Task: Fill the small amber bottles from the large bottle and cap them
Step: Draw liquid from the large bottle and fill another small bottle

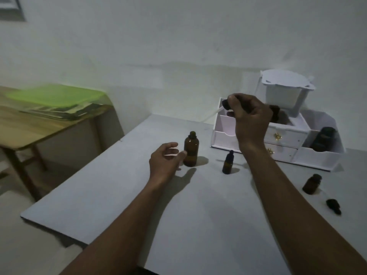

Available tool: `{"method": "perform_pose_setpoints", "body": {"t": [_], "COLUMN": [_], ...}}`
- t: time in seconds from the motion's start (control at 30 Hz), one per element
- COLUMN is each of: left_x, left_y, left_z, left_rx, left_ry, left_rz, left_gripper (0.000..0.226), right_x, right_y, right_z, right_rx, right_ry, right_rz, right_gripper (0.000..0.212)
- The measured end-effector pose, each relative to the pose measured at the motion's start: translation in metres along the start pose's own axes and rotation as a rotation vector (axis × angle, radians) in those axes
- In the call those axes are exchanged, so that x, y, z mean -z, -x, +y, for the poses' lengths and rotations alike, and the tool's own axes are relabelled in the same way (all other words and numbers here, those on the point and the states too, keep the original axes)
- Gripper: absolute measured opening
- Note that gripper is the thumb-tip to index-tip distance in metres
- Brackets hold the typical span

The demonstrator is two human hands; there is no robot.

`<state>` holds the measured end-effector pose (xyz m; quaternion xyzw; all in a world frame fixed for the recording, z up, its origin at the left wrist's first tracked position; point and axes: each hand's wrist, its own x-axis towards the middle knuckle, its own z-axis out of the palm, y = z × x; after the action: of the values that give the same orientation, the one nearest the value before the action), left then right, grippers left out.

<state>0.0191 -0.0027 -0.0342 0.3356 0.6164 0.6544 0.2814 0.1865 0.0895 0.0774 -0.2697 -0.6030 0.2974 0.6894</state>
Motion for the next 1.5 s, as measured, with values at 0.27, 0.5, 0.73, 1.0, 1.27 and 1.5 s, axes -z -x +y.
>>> {"method": "perform_pose_setpoints", "body": {"t": [0.27, 0.5, 0.73, 1.0, 1.27, 1.5], "left_x": [-0.009, -0.015, -0.016, -0.013, -0.014, -0.013], "left_y": [-0.019, -0.022, -0.02, -0.019, -0.017, -0.014], "left_z": [0.0, -0.004, -0.004, -0.004, -0.002, 0.002], "left_rx": [-0.132, -0.068, -0.035, -0.051, -0.034, -0.038], "left_ry": [-0.117, -0.076, -0.076, -0.048, -0.069, -0.082], "left_rz": [-0.147, -0.237, -0.235, -0.236, -0.246, -0.246], "left_gripper": [0.07, 0.052, 0.061, 0.058, 0.059, 0.06], "right_x": [-0.015, -0.028, -0.045, -0.047, -0.049, -0.052], "right_y": [0.004, 0.01, 0.019, 0.036, 0.04, 0.04], "right_z": [0.013, 0.015, 0.026, 0.047, 0.055, 0.054], "right_rx": [-0.025, 0.018, 0.005, -0.064, -0.078, -0.084], "right_ry": [0.073, 0.128, 0.222, 0.345, 0.381, 0.353], "right_rz": [-0.073, -0.182, -0.291, -0.372, -0.342, -0.315], "right_gripper": [0.005, 0.005, 0.022, 0.02, 0.016, 0.007]}}
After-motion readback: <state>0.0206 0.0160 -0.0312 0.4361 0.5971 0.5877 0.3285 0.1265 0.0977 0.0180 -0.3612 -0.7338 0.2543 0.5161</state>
